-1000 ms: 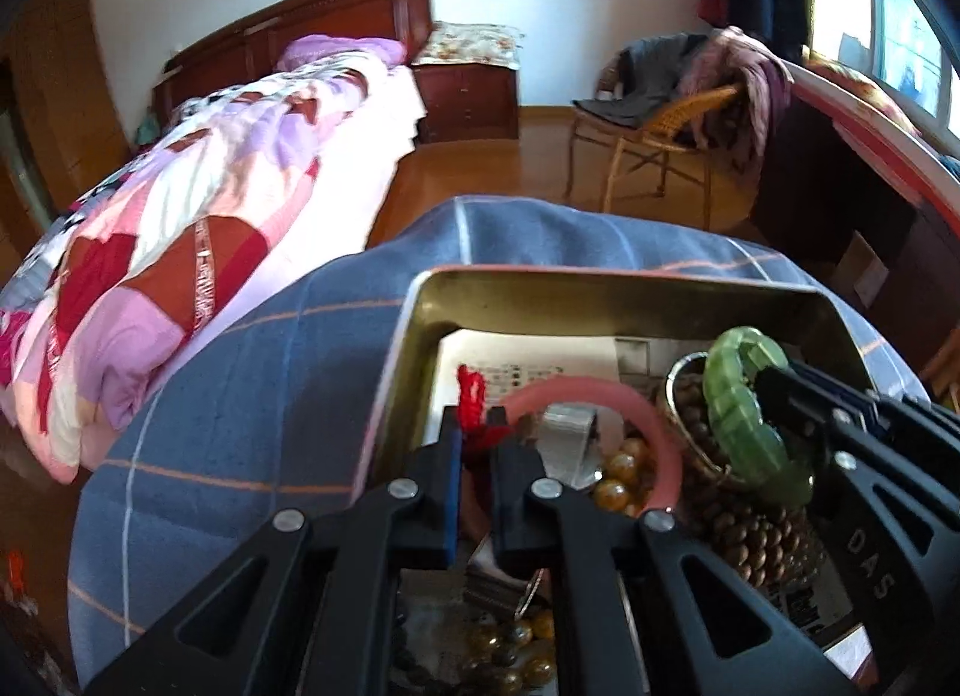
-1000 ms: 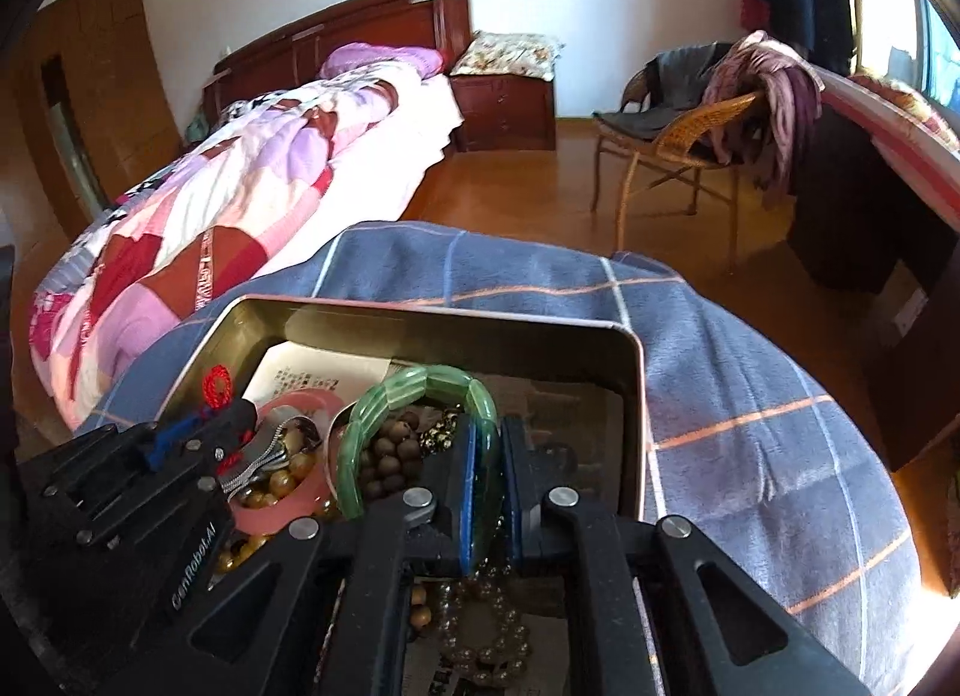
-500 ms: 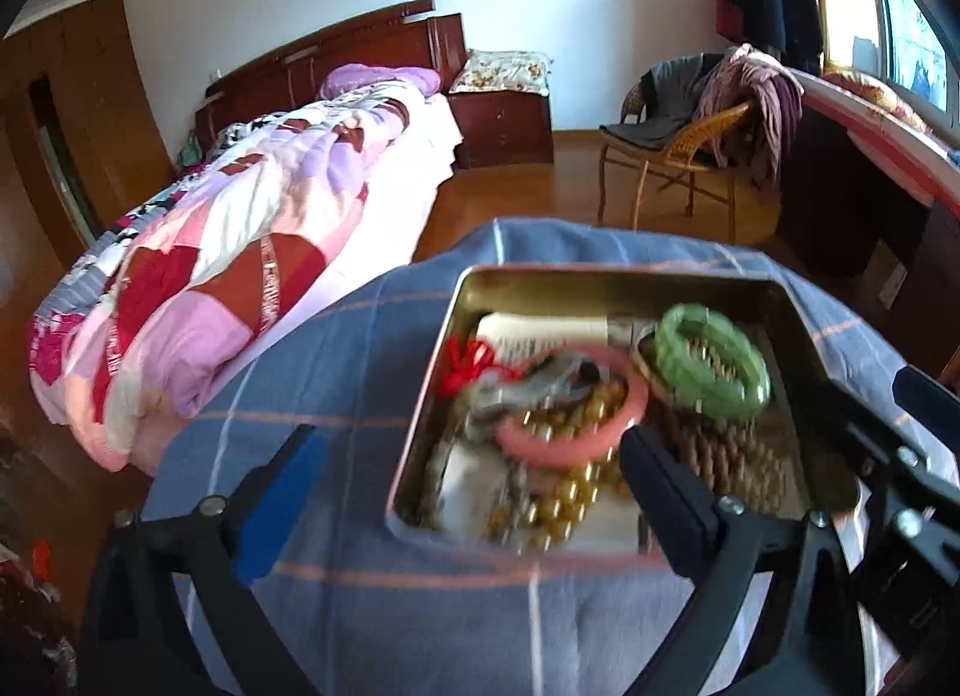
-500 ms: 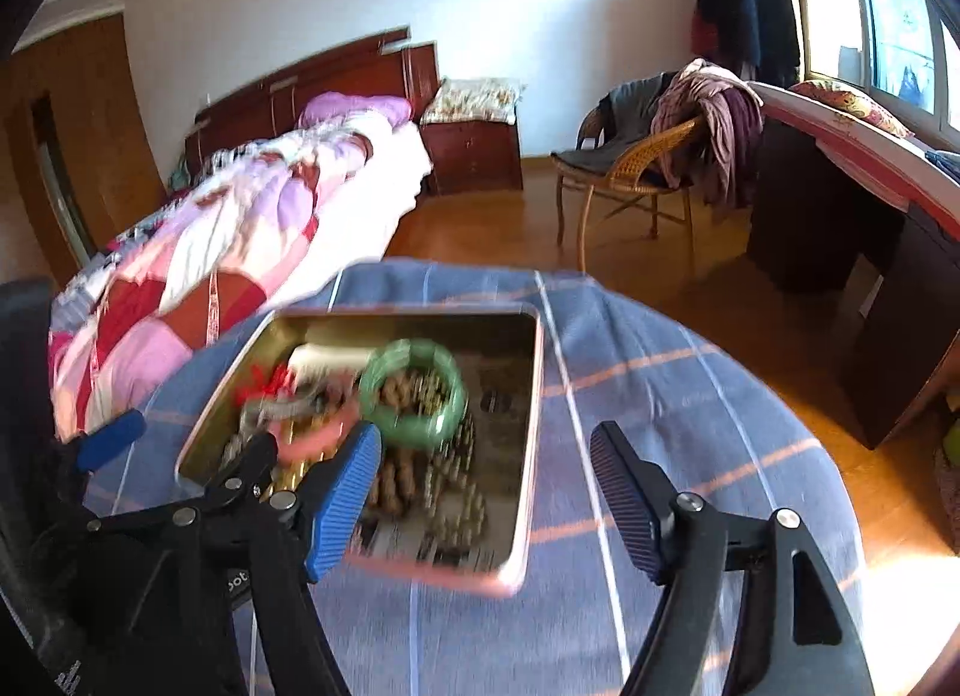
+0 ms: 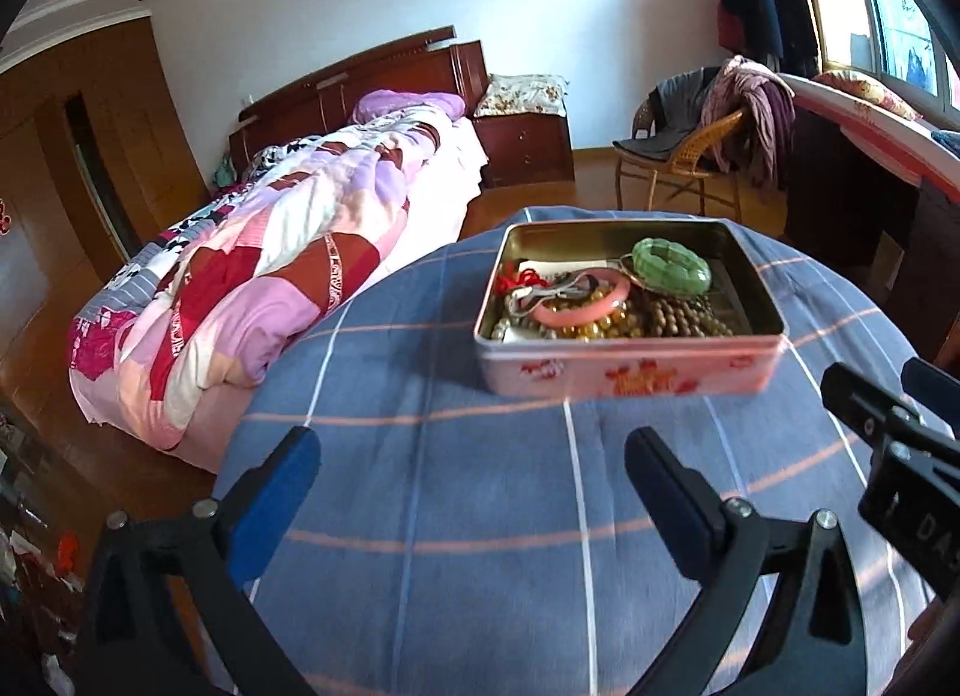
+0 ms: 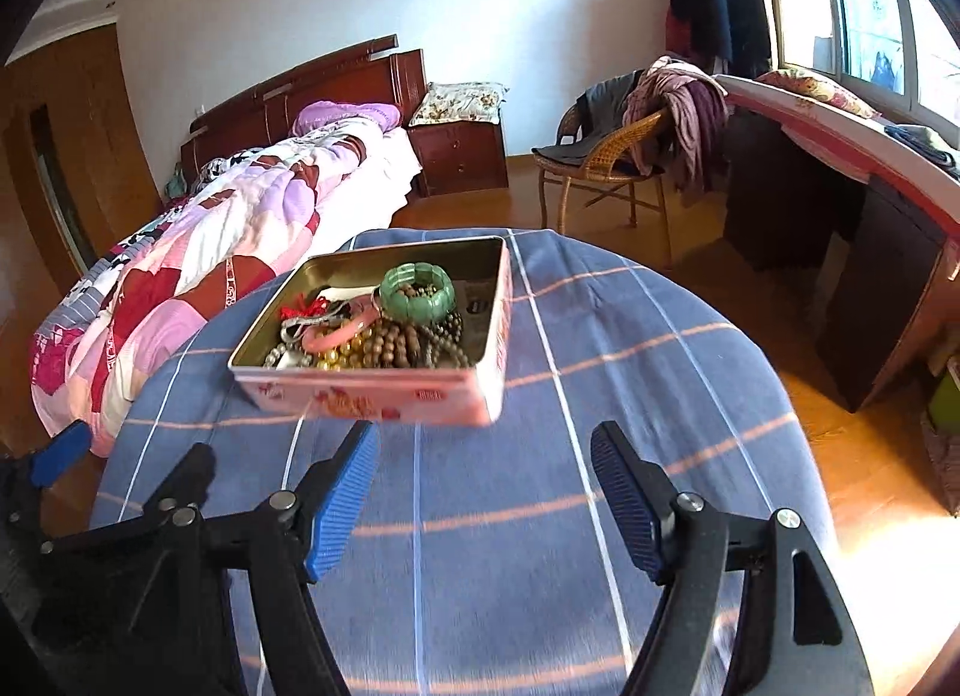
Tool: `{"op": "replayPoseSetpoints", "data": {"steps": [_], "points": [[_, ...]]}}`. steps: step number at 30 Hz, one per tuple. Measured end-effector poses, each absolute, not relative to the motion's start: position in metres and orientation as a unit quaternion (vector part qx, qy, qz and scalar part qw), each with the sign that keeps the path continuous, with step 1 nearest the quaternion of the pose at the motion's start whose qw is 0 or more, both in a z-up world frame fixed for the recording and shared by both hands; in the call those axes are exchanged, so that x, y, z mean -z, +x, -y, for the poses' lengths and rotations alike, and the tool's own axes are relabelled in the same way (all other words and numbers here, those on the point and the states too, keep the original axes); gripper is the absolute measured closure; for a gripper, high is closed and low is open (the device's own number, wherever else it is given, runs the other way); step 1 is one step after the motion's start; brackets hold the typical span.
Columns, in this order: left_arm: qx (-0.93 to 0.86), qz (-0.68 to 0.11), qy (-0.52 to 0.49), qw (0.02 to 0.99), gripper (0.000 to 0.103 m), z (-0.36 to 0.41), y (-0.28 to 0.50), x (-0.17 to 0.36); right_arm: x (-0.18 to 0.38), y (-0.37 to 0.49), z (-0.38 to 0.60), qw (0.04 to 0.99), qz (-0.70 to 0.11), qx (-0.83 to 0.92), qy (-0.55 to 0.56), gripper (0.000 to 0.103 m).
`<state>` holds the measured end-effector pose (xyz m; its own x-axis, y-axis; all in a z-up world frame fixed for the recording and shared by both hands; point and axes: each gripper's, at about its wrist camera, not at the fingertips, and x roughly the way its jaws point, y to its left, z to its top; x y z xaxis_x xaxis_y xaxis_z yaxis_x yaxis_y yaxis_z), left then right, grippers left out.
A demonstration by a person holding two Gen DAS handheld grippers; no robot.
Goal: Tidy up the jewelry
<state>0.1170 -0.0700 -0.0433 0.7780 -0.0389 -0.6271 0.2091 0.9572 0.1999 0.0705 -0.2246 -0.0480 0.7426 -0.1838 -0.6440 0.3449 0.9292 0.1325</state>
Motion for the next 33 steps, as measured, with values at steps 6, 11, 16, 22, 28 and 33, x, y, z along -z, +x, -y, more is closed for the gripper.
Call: {"op": "replayPoseSetpoints", "data": {"steps": [6,11,16,22,28,33], "points": [[0.066,-0.317,0.096,0.941,0.000,0.052,0.089,0.034,0.035,0.031,0.217,0.934,-0.303,0.146,0.119,0.030],[0.053,-0.288,0.089,0.952,0.000,0.041,0.062,0.019,0.012,-0.001,0.208,0.947,-0.263,0.153,0.106,0.030],[0.041,-0.239,0.086,0.966,0.000,0.031,0.037,-0.004,-0.015,-0.023,0.199,0.958,-0.225,0.146,0.106,0.029],[0.040,-0.212,0.075,0.974,0.000,0.020,0.019,-0.019,-0.040,-0.044,0.186,0.968,-0.185,0.143,0.093,0.025],[0.041,-0.195,0.067,0.978,0.000,0.014,0.009,-0.029,-0.056,-0.055,0.175,0.974,-0.157,0.138,0.084,0.024],[0.041,-0.179,0.072,0.980,0.000,0.013,0.000,-0.035,-0.064,-0.061,0.172,0.977,-0.142,0.137,0.081,0.024]]}}
